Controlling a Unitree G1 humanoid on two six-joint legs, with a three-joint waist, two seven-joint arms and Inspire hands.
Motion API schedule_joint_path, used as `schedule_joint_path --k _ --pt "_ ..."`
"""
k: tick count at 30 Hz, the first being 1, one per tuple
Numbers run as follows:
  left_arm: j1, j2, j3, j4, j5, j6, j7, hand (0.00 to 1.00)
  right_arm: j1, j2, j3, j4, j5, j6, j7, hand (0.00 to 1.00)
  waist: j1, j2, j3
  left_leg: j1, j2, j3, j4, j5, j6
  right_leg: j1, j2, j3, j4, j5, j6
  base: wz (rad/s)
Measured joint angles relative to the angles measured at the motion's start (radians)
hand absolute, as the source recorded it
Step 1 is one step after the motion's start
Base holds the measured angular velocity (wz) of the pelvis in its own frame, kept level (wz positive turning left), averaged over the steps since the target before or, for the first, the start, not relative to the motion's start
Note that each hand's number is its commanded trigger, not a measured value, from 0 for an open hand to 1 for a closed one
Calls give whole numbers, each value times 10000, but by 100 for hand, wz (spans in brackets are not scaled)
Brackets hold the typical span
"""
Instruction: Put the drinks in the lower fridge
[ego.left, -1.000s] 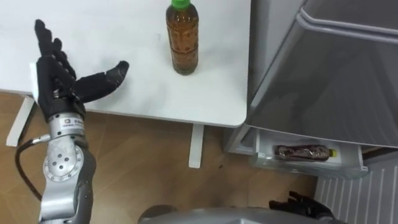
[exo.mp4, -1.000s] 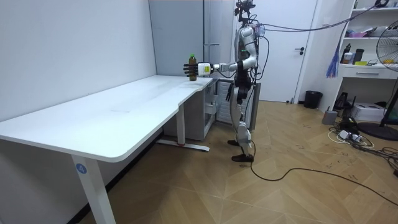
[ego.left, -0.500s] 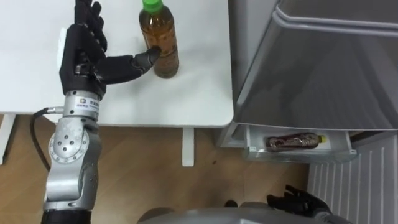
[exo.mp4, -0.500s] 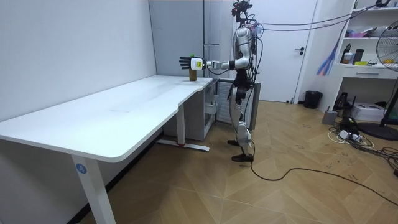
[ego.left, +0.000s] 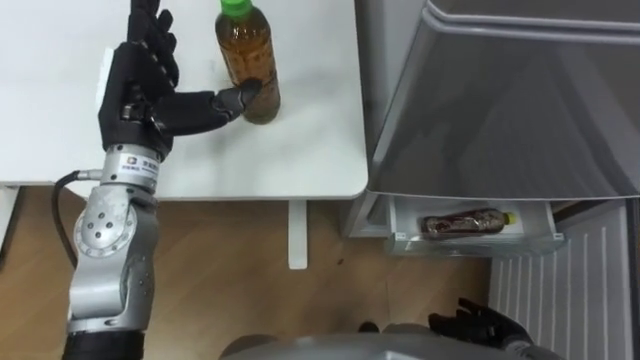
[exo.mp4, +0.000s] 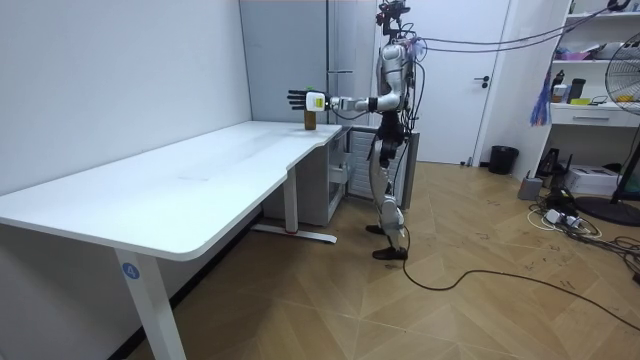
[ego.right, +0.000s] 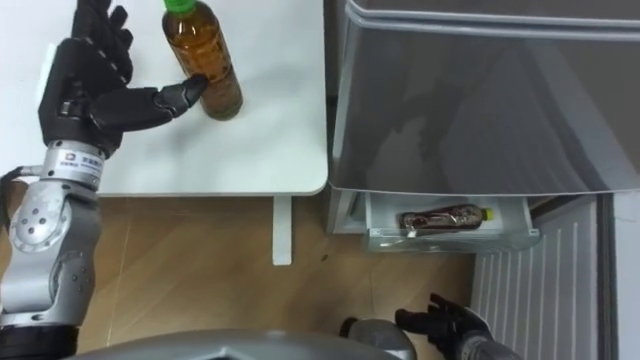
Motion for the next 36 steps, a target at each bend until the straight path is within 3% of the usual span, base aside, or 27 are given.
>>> schedule_joint_path --k 3,11,20,24,36 --pt "-242 -1 147 18 12 7 -9 0 84 -1 -99 -4 0 17 -42 0 -11 21 -11 63 0 25 -28 -9 -6 -6 1 1 -1 0 0 -1" --pt "-596 -1 220 259 31 441 -193 0 137 -1 -213 11 -15 39 -147 0 -67 65 -8 164 -17 165 -26 -11 -6 -5 2 134 -3 0 1 -6" --pt "-613 -1 224 286 18 858 -340 0 181 0 -513 6 -194 468 -237 0 -321 126 4 299 -16 344 -36 -13 -3 -73 14 356 307 -1 1 -8" --pt "-714 4 133 642 -303 943 -463 0 137 1 -551 -27 -456 679 -322 0 -547 121 1 292 -14 352 -48 -15 -2 -76 15 358 324 0 0 0" --pt "-852 45 -97 695 -349 1080 -475 0 164 22 -613 -191 -1485 725 -579 0 -785 108 -16 297 -27 395 -71 -14 -3 -196 39 481 293 1 -1 -2"
